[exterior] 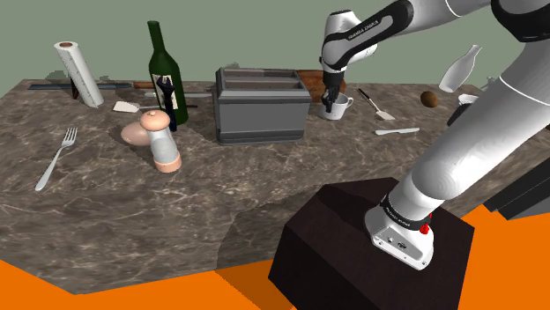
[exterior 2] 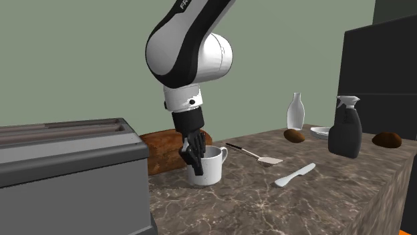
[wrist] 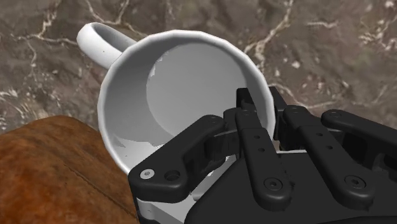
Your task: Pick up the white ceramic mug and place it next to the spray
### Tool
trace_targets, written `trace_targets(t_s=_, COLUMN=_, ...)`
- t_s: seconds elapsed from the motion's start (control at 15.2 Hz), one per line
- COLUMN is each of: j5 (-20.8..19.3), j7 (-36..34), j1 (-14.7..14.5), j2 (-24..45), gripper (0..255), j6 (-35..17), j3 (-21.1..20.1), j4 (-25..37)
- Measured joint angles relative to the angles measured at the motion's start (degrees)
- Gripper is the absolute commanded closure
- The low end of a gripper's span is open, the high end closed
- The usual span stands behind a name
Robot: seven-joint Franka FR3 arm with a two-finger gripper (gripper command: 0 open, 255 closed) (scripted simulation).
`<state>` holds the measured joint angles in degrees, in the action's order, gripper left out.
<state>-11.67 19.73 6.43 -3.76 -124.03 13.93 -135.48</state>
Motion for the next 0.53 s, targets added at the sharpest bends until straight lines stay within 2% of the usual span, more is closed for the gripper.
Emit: trace_targets(t_s=0.53, j5=-0.10, j7=0.45, j1=-0.11, j2=-3.48, gripper=255, j6=6.10, j3=-0.28, j4=2.69)
